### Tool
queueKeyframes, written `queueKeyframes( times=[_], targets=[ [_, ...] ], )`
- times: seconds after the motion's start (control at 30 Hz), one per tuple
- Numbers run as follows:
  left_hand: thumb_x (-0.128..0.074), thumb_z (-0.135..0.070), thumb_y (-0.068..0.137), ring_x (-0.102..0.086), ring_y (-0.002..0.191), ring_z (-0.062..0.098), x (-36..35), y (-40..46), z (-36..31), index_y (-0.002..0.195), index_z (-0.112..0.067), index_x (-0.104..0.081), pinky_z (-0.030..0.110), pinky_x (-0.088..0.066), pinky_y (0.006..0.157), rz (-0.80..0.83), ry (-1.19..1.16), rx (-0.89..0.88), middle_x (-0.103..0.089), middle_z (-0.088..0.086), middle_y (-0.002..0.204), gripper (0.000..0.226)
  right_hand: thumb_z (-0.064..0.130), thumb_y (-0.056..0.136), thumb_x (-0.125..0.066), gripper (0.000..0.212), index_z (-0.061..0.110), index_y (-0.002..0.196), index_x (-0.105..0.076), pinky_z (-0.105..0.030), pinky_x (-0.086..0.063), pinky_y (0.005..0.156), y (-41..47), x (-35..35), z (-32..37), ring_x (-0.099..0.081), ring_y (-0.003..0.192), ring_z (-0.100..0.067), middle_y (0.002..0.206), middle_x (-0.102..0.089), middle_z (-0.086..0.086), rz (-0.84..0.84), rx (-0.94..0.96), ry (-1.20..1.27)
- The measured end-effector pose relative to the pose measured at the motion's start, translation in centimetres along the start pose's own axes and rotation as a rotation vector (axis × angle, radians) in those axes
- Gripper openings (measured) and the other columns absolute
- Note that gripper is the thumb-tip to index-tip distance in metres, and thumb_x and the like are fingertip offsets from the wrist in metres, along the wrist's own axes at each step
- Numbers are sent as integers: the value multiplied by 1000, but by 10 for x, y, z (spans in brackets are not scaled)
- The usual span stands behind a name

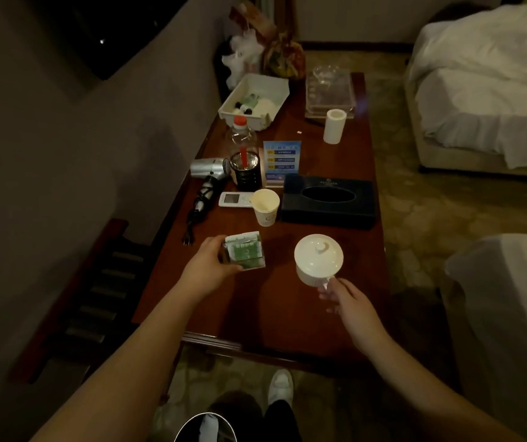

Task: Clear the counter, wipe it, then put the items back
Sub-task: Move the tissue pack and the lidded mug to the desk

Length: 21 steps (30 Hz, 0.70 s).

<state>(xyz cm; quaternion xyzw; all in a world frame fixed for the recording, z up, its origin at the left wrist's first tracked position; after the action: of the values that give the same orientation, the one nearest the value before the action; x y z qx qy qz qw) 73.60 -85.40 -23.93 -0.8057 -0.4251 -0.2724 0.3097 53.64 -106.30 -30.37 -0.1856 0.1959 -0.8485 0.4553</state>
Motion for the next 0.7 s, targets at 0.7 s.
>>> queueKeyframes(
  times=[0.7],
  targets=[
    [-78, -14, 77, -42, 129, 13, -47, 131, 45, 144, -17, -39, 20, -30, 98, 195, 45, 12, -41, -5, 144, 77, 40, 98, -44, 32, 16, 107, -61, -23, -40, 71, 107, -60, -10, -58, 99, -11, 104, -66, 3, 25, -206, -23]
  ],
)
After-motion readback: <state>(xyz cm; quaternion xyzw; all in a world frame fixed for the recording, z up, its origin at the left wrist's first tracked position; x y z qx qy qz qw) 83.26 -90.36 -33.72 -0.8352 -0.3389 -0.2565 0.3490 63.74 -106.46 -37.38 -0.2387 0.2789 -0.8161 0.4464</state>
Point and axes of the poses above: each hand's wrist, its own y-axis towards the middle knuckle, its own x-axis out of the back of the hand, z = x × y, the point moved 9 cm from there along y, towards the middle knuckle
